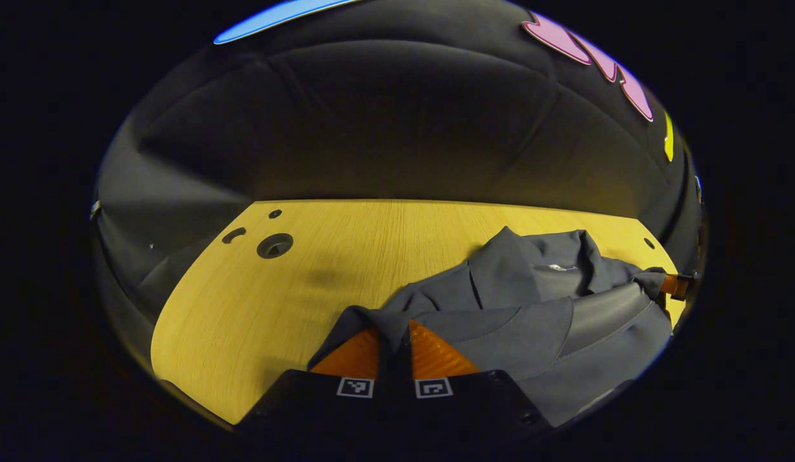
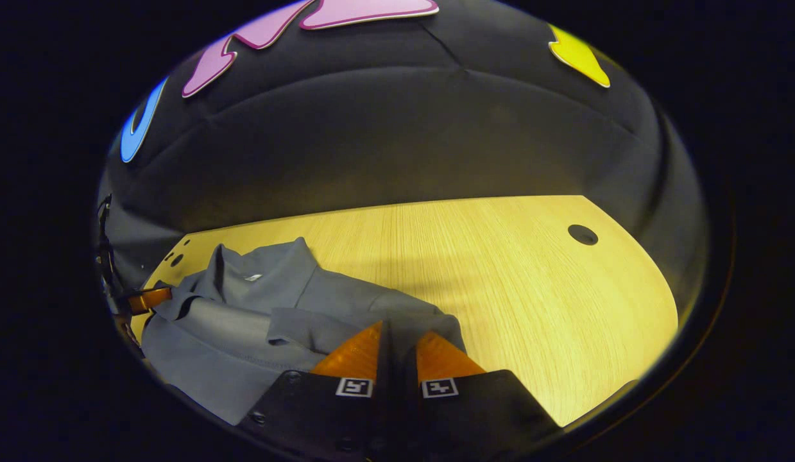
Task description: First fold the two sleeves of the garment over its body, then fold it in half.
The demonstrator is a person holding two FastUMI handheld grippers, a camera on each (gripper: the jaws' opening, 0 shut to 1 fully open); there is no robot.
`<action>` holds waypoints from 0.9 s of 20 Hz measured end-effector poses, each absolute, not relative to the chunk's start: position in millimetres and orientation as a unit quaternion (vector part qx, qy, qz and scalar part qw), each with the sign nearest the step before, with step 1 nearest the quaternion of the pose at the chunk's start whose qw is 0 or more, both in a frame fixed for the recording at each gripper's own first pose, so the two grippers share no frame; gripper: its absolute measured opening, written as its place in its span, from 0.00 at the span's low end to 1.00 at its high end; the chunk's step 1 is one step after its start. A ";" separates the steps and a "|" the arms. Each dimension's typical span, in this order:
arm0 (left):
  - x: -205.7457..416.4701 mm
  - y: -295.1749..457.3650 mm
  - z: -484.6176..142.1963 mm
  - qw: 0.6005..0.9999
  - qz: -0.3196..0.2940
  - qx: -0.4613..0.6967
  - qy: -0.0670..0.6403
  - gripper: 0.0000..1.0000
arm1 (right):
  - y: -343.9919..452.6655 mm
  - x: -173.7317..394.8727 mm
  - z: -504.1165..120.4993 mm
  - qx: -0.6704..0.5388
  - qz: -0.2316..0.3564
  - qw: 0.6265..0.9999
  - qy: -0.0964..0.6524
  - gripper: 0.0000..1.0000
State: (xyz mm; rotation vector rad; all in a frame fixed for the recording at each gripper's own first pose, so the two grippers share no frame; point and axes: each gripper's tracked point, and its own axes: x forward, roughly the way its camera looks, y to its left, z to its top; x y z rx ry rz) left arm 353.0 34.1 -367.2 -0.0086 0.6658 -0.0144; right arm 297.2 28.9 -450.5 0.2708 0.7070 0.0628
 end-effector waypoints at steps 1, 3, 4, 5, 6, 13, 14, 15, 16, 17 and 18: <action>352.3 34.7 -367.8 0.944 0.001 0.005 0.330 0.13 | 28.0 295.2 -449.7 0.133 0.030 0.927 0.349 0.15; 344.7 38.8 -363.9 0.943 0.013 0.018 0.332 0.38 | 22.1 288.5 -447.5 0.121 0.021 0.928 0.352 0.39; 342.2 40.7 -360.2 0.944 0.017 0.025 0.328 0.50 | 18.5 284.9 -440.0 0.111 0.019 0.931 0.347 0.59; 339.2 40.3 -356.0 0.946 0.017 0.029 0.321 0.53 | 16.8 283.6 -437.3 0.105 0.017 0.933 0.344 0.83; 334.1 38.2 -349.6 0.949 0.014 0.032 0.314 0.60 | 18.5 279.0 -431.8 0.104 0.019 0.934 0.340 0.88; 275.3 2.8 -288.3 0.965 -0.053 0.009 0.257 0.89 | 22.7 243.2 -359.3 0.094 0.042 0.950 0.294 0.99; 265.0 1.1 -277.6 0.966 -0.054 0.010 0.252 0.89 | 23.4 234.7 -346.6 0.090 0.047 0.953 0.285 0.99; 253.8 -2.7 -266.0 0.968 -0.057 0.009 0.246 0.87 | 25.3 224.4 -331.3 0.093 0.052 0.955 0.276 0.99; 241.3 -6.2 -253.5 0.969 -0.060 0.004 0.240 0.89 | 26.6 213.7 -317.7 0.098 0.054 0.957 0.269 0.99; 229.4 -10.1 -242.3 0.970 -0.066 -0.003 0.233 0.89 | 26.1 202.7 -303.7 0.101 0.058 0.959 0.260 0.99; 217.6 -13.4 -229.2 0.972 -0.071 -0.007 0.225 0.89 | 24.4 190.3 -291.5 0.103 0.060 0.960 0.253 0.99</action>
